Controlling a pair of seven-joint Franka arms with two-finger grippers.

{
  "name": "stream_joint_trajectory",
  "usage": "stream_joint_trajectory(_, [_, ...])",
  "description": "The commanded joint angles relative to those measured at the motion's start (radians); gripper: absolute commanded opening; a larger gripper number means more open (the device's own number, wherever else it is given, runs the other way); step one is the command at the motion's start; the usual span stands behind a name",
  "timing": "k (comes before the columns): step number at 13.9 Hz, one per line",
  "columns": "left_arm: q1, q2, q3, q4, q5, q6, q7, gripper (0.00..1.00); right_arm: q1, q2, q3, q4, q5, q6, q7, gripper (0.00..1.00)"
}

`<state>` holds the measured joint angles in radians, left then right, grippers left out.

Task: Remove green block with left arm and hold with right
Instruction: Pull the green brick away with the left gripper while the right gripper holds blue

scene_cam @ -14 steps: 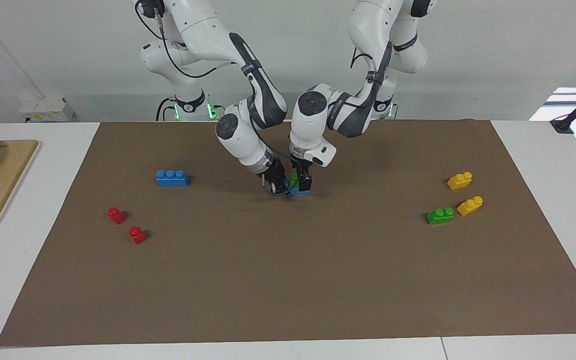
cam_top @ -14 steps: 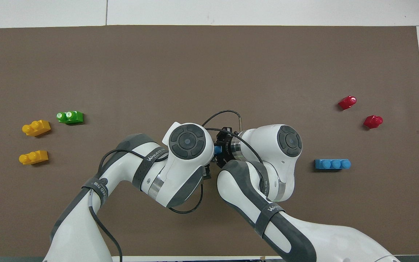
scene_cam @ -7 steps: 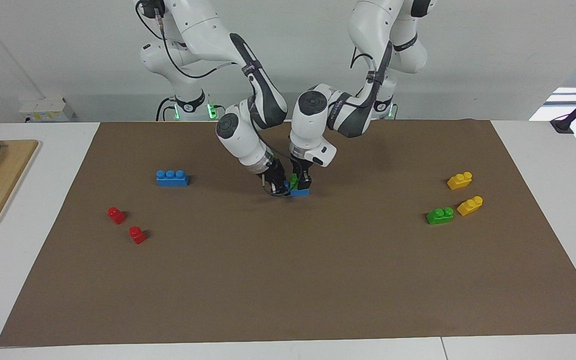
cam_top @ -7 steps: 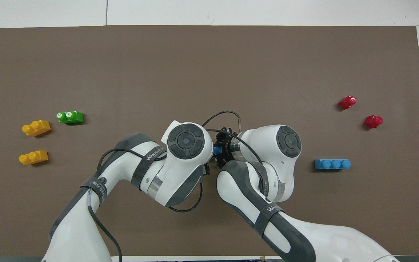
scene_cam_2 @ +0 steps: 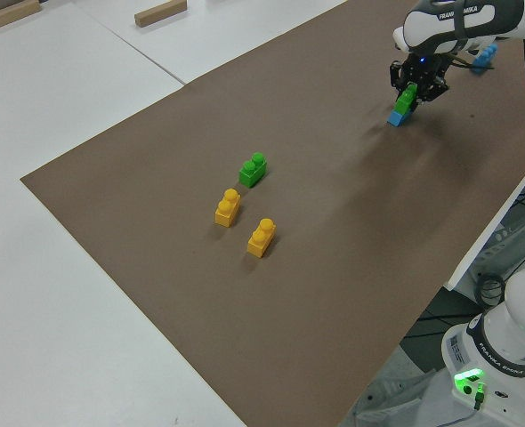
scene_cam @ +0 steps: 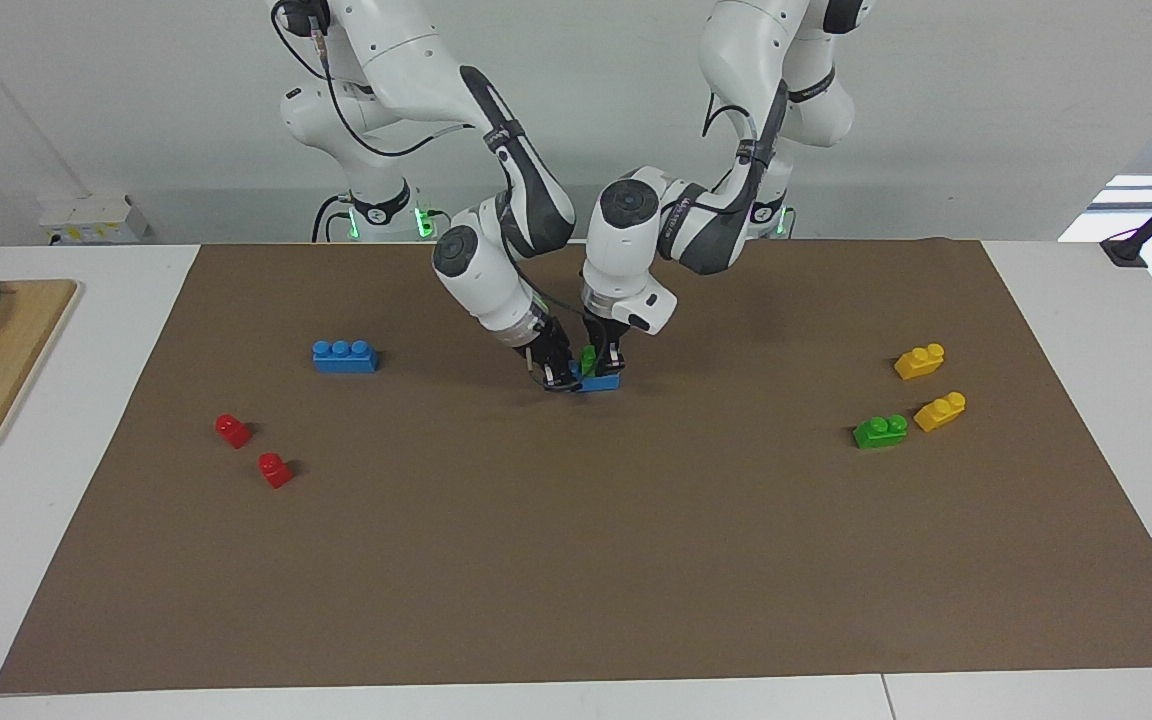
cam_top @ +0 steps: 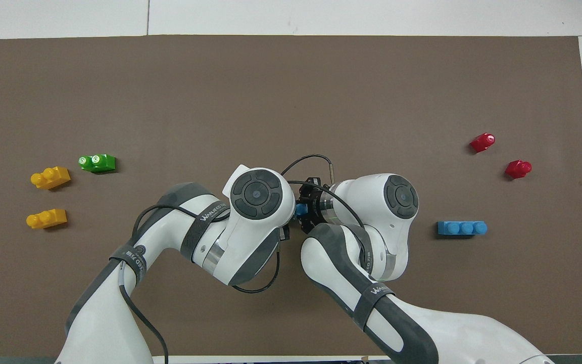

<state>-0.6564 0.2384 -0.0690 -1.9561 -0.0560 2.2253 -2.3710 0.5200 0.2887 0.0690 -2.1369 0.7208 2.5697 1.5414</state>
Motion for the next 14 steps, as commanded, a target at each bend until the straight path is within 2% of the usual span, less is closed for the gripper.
stream_joint_trajectory(1, [0.026,-0.095,0.005,0.002,0.005,-0.097,0.058,0.07,0.002,0.009,0.0,-0.006,0.028,0.026,-0.035,0.0])
stream_joint_trajectory(6, [0.107,-0.233,0.003,-0.006,0.004,-0.289,0.273,0.06,-0.002,0.004,0.0,0.009,0.025,0.0,-0.037,0.0])
stream_joint_trajectory(8, [0.171,-0.31,0.002,-0.036,0.001,-0.361,0.433,0.05,-0.017,-0.013,-0.006,0.053,0.023,-0.076,-0.034,0.0])
stream_joint_trajectory(10, [0.242,-0.367,0.002,-0.064,-0.004,-0.426,0.618,0.04,-0.081,-0.037,-0.009,0.107,0.005,-0.184,-0.037,0.0])
stream_joint_trajectory(12, [0.294,-0.39,0.005,-0.078,-0.002,-0.493,0.841,0.04,-0.132,-0.094,-0.011,0.11,-0.033,-0.224,-0.056,0.0])
stream_joint_trajectory(14, [0.357,-0.396,0.005,-0.081,-0.002,-0.527,1.054,0.04,-0.236,-0.135,-0.011,0.115,-0.061,-0.311,-0.072,0.0])
